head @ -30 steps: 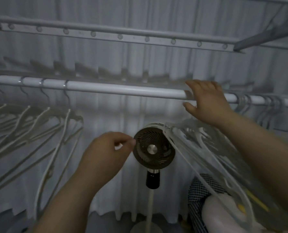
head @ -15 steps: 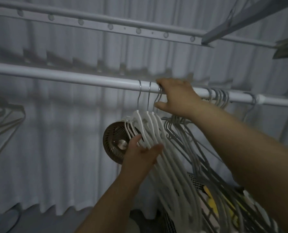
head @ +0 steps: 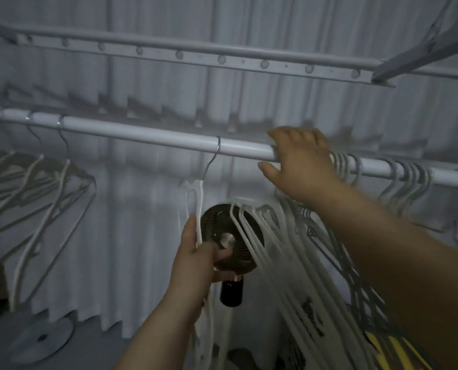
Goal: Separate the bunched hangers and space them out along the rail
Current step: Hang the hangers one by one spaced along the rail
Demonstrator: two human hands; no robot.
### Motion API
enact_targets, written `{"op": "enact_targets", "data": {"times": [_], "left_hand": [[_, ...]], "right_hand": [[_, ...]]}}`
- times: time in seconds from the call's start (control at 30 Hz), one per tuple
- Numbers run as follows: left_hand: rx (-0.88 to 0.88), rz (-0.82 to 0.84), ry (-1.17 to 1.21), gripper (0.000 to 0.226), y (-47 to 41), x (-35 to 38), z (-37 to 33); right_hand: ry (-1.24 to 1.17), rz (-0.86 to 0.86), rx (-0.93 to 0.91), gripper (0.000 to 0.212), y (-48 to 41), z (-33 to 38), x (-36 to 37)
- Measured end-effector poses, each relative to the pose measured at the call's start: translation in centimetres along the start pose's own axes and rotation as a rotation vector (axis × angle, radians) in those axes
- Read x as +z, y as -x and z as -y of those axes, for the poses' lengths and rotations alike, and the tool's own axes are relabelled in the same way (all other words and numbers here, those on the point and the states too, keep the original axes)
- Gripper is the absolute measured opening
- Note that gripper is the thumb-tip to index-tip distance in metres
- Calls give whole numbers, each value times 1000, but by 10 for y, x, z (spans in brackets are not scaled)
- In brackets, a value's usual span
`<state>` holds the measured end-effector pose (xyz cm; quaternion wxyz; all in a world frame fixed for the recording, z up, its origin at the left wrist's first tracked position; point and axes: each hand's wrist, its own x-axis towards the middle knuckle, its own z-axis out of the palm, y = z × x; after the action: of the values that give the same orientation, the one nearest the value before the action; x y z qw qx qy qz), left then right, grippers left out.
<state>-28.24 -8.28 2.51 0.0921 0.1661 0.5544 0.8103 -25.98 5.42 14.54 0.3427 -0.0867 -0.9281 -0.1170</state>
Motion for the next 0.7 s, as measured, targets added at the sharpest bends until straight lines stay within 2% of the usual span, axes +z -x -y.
{"op": "enact_targets", "data": {"times": [0.27, 0.7], "left_hand": [[-108, -39, -89, 50, -23, -80, -30], [-11, -119, -140, 50, -43, -160, -54]], "right_hand": [[-56, 46, -106, 50, -31, 69, 16], [-61, 11, -64, 46, -58, 136, 30]]}}
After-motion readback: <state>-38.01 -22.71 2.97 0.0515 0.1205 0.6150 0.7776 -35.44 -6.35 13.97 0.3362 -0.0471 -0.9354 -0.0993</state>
